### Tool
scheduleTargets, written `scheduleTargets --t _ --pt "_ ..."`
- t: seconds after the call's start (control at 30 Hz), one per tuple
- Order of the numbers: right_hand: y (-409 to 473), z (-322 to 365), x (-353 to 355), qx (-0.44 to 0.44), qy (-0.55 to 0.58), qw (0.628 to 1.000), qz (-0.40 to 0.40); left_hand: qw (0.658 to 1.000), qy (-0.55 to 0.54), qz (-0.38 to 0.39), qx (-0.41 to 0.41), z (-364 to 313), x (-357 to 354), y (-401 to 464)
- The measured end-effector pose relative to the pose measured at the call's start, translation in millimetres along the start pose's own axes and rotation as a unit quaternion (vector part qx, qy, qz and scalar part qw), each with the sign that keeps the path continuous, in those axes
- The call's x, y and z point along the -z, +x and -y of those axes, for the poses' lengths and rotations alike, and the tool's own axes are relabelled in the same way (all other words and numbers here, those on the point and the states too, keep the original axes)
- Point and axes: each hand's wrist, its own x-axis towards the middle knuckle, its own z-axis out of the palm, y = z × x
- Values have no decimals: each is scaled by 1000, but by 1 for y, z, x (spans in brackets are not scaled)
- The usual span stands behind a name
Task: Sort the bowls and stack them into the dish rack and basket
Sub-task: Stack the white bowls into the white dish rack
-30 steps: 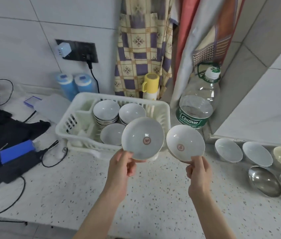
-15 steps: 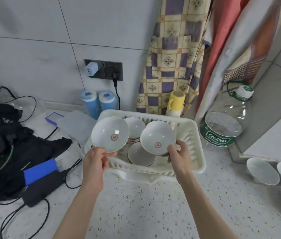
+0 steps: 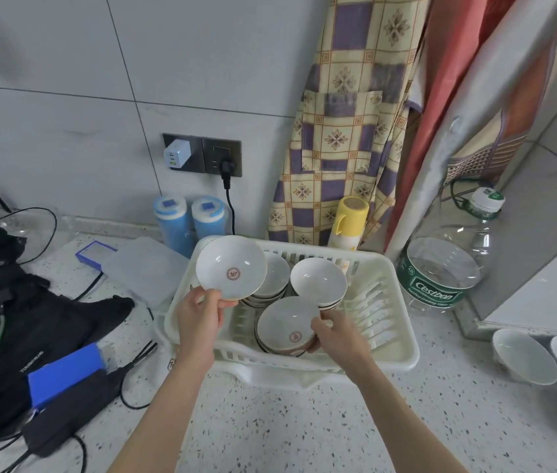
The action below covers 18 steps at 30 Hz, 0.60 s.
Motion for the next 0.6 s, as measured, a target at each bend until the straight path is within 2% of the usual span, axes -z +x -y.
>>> scheduleTargets --t 0.33,0.6 --pt "5 -2 -6 -10 -111 994 -4 1000 17 9 -6 10 2 9" --pt "7 -5 -9 5 -157 988 13 996 78 41 -14 12 5 11"
